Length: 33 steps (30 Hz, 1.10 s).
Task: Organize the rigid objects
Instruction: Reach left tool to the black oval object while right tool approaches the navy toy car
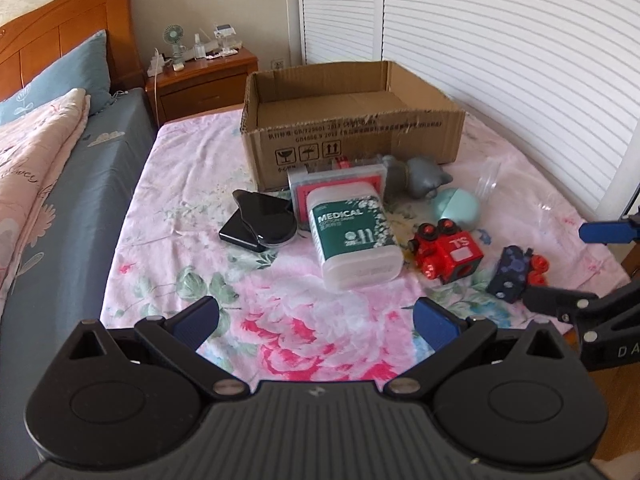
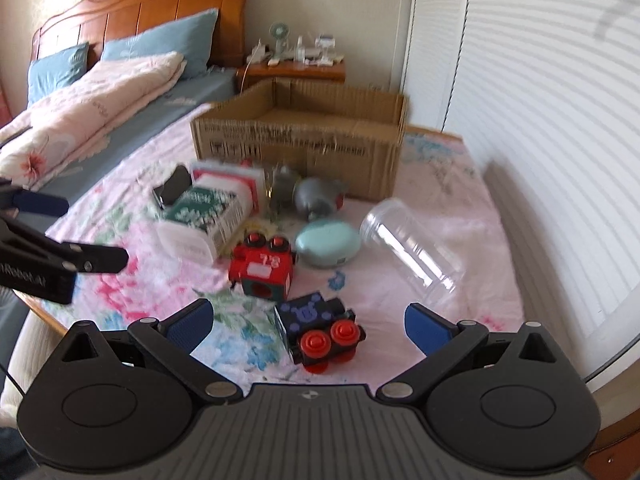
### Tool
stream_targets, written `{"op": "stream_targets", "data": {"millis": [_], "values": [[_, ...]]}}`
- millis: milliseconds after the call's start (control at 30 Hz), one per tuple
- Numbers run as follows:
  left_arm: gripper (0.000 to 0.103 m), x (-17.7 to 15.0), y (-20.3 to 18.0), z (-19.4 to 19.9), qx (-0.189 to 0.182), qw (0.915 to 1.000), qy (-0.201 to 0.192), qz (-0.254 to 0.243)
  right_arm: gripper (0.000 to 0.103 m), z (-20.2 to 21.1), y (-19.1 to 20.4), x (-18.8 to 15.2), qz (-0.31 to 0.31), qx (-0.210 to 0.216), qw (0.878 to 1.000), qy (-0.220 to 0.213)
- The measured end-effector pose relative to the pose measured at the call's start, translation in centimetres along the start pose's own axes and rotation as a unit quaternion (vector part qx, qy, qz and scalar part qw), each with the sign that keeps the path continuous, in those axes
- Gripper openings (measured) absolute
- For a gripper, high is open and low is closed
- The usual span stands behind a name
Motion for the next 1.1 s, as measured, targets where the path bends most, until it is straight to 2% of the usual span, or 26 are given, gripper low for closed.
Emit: {"op": "stream_targets", "data": {"millis": [367, 500, 633, 800, 1100], "values": [[0.102, -0.9, 1.6, -5.3, -0.006, 0.9984, 0.053, -0.021, 0.103, -4.7, -0.9, -1.7, 0.007, 0.002, 0.998, 0.059], [0.102, -0.9, 2.0, -6.6, -0.016, 0.9977, 0.063, -0.021, 0.103, -5.0, -1.0, -1.7, 0.014, 0.013, 0.998, 0.054], [0.102, -0.9, 2.9, -7.0, -0.047, 0.9973, 0.055, -0.004, 0.103, -5.1, -1.2, -1.8, 0.03, 0.026, 0.998, 0.045], [0.103, -0.9, 3.2, -7.1, -0.062, 0.996, 0.057, -0.032, 0.103, -5.2, -1.5, -1.7, 0.047, 0.042, 0.997, 0.034], [0.102, 0.4, 4.2, -8.1, -0.086, 0.9911, 0.062, -0.08, 0.103, -5.5, -1.6, -1.4, 0.05, 0.047, 0.997, 0.031]]}}
Point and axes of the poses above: each gripper's, at about its wrist camera, not at the fingertips, and z roughly against the way its jaws point, y to its left, x to its top, the point moved 3 cm from there along -z, roughly the way its jaws point, and after that the axes turned 5 degrees about z, right-handed, at the moved point
